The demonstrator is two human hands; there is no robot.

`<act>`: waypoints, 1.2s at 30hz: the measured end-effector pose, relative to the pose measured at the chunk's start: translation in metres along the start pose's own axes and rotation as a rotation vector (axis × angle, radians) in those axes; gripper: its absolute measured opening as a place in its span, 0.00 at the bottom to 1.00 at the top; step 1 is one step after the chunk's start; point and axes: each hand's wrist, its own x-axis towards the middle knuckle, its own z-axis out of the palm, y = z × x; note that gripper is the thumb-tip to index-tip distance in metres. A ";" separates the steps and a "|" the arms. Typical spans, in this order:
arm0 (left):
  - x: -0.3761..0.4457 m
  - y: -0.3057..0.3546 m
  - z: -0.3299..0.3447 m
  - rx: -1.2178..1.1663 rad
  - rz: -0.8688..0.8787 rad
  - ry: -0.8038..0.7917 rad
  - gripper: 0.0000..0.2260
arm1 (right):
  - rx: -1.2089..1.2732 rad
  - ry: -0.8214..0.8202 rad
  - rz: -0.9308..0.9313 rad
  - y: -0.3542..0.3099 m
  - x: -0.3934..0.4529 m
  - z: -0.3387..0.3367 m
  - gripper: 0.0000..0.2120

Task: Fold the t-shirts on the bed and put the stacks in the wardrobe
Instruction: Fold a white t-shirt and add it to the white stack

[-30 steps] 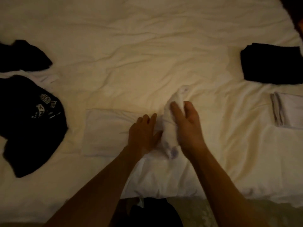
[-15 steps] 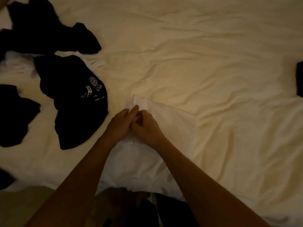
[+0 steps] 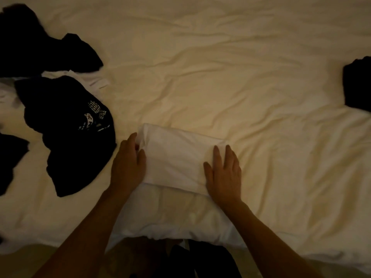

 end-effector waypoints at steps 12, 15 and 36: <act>0.019 -0.004 0.029 0.321 0.176 -0.032 0.26 | 0.073 -0.006 -0.001 -0.018 0.004 0.008 0.29; 0.020 0.005 0.028 0.102 0.025 0.025 0.26 | 0.324 0.025 0.218 -0.014 0.006 -0.002 0.29; -0.072 0.194 -0.030 -0.732 -0.351 -0.419 0.22 | 0.979 -0.070 0.500 0.075 -0.026 -0.213 0.16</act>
